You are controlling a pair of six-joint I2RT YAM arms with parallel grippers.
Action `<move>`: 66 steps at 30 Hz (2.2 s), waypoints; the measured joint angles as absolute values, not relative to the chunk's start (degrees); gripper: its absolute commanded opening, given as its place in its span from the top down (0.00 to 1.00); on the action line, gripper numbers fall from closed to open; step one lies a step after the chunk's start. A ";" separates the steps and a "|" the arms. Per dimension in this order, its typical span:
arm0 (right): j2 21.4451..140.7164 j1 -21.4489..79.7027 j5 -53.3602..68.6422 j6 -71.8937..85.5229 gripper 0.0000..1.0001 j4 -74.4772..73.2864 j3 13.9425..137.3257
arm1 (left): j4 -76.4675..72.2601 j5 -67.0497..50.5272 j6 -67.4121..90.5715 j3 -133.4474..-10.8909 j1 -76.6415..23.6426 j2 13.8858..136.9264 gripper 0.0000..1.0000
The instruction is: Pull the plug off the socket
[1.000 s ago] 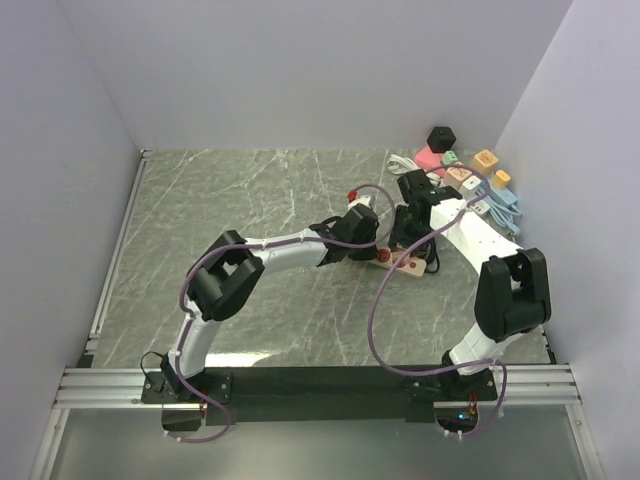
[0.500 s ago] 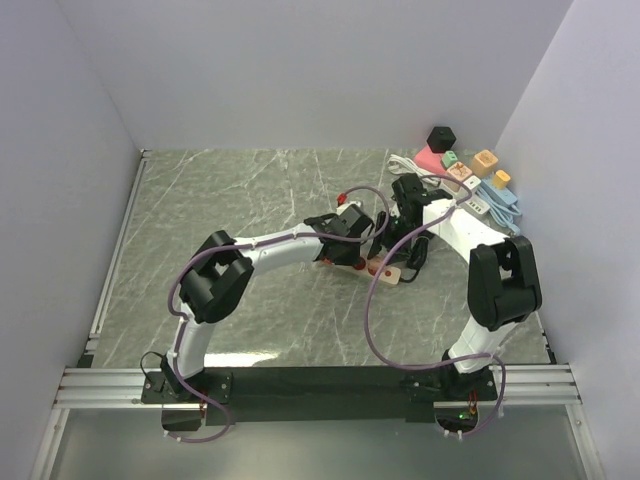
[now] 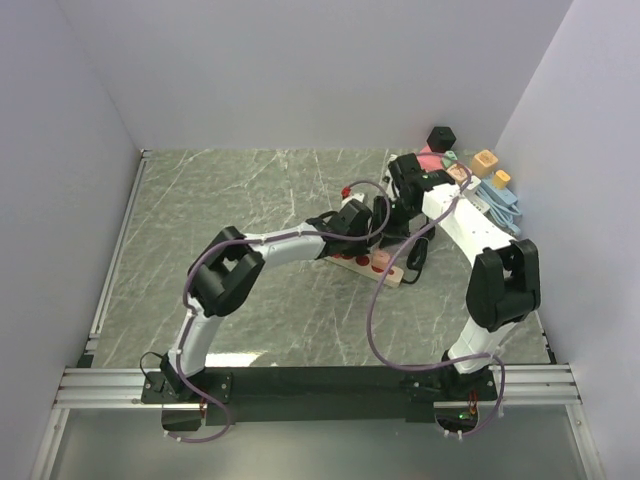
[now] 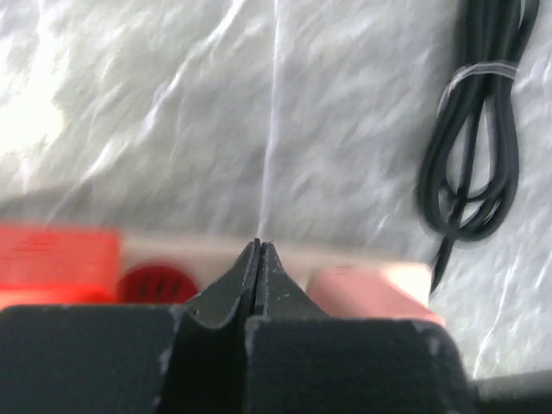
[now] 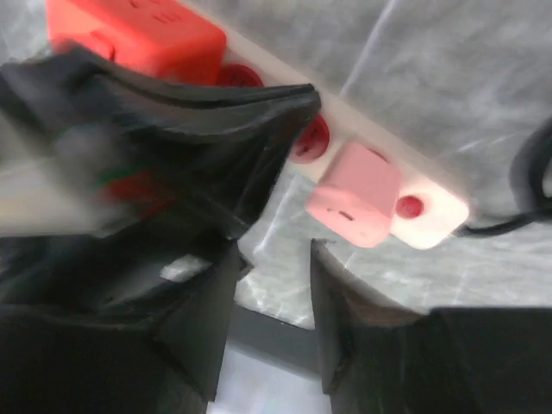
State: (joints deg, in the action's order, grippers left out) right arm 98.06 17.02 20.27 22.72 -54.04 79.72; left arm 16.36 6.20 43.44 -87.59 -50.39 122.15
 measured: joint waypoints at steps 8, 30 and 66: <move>95.66 19.33 18.59 22.17 0.77 -56.18 83.66 | 0.34 3.70 44.18 -88.27 -50.50 129.43 1.00; 88.49 19.03 -3.11 26.33 1.00 -44.73 67.16 | 23.24 6.48 43.55 -90.72 -48.16 116.62 1.00; 94.41 33.82 24.12 40.60 0.83 -29.12 51.29 | 14.81 2.87 44.58 -68.31 -41.93 109.14 1.00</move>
